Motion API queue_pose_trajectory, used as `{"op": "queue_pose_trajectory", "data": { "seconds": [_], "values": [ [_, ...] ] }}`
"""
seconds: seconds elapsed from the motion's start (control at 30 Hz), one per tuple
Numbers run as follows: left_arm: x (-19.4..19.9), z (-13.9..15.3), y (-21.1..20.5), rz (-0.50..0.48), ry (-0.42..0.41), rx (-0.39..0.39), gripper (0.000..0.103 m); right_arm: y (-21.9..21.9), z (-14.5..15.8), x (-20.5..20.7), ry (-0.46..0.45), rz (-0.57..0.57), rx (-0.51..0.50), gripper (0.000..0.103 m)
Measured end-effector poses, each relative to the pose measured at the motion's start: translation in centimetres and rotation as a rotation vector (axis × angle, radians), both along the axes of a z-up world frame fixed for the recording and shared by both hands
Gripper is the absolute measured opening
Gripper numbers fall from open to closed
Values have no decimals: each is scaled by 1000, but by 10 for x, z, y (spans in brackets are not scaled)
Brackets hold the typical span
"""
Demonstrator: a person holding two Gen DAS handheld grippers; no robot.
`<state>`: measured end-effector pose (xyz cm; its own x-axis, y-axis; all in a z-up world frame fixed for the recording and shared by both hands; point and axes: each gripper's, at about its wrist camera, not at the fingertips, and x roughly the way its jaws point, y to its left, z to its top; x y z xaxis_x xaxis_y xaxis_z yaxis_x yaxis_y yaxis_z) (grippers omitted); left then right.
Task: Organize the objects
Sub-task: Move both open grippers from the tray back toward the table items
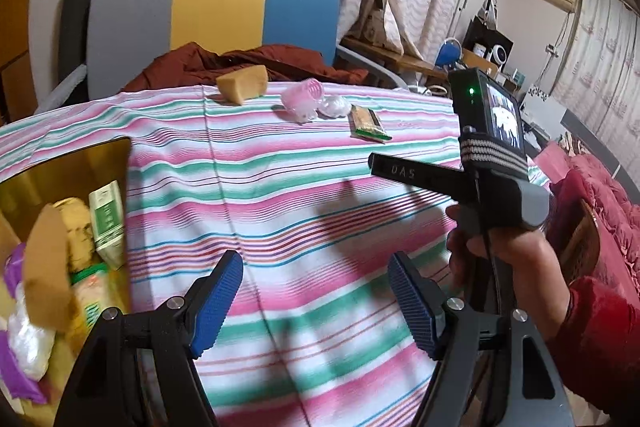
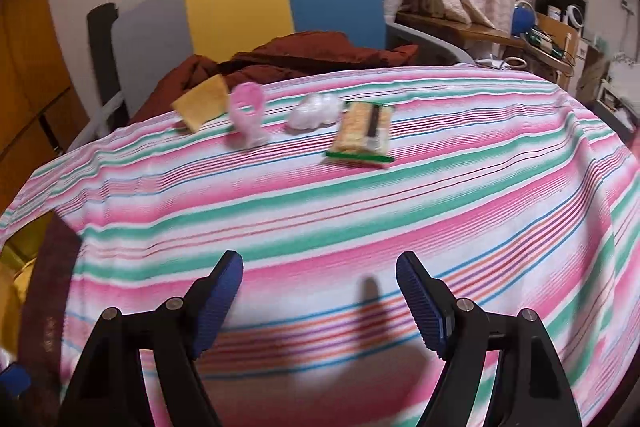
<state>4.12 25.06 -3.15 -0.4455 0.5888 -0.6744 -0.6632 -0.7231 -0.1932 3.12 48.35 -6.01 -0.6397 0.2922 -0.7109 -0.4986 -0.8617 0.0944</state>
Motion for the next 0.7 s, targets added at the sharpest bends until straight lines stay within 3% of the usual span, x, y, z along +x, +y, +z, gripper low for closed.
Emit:
{"op": "queue_pose_trajectory", "data": {
  "seconds": [0.3,0.7],
  "values": [
    [-11,-11,25,-21,-45,-30,76,64,-1,-24,-6,-110,-30,82],
    [-18,-11,28,-12,-48,-60,76,99,-6,-95,-16,-98,-49,82]
  ]
}}
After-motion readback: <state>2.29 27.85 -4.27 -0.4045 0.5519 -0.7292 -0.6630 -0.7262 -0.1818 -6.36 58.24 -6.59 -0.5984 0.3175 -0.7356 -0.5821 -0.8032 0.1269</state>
